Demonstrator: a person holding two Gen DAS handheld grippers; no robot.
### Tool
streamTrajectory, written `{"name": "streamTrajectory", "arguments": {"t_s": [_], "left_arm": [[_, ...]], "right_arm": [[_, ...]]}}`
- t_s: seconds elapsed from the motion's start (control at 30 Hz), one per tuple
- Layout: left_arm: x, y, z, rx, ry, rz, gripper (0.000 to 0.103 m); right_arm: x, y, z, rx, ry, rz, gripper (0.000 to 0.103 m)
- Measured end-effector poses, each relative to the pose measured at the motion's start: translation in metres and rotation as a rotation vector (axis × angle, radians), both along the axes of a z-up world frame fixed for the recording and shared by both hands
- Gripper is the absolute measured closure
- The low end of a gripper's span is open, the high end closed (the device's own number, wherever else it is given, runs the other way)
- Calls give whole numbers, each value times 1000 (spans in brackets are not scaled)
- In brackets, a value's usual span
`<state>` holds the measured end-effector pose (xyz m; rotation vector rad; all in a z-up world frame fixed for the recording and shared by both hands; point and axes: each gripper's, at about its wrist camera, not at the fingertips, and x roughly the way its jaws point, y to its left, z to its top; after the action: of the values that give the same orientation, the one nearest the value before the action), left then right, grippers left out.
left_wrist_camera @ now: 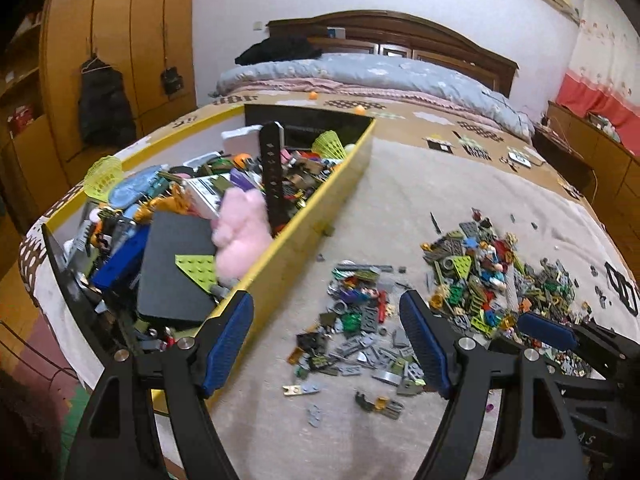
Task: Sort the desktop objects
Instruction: 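Bring both grippers back over the Lego pile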
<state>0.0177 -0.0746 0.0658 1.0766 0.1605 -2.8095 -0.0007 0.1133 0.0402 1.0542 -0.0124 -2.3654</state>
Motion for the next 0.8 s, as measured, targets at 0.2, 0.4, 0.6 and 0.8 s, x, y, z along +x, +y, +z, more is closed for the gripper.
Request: {"name": "streamTrajectory", "arguments": {"t_s": [0.2, 0.4, 0.6, 0.8], "left_arm": [[-3, 10, -11, 13, -35, -16, 27], [-6, 18, -26, 23, -79, -32, 27], [-10, 24, -38, 25, -117, -42, 27], [-12, 27, -48, 24, -146, -48, 27]], "right_arm": [[-2, 5, -10, 57, -36, -51, 52], [-2, 10, -18, 91, -76, -78, 52], [-3, 15, -26, 105, -96, -94, 52], [-6, 19, -34, 109, -125, -109, 52]]}}
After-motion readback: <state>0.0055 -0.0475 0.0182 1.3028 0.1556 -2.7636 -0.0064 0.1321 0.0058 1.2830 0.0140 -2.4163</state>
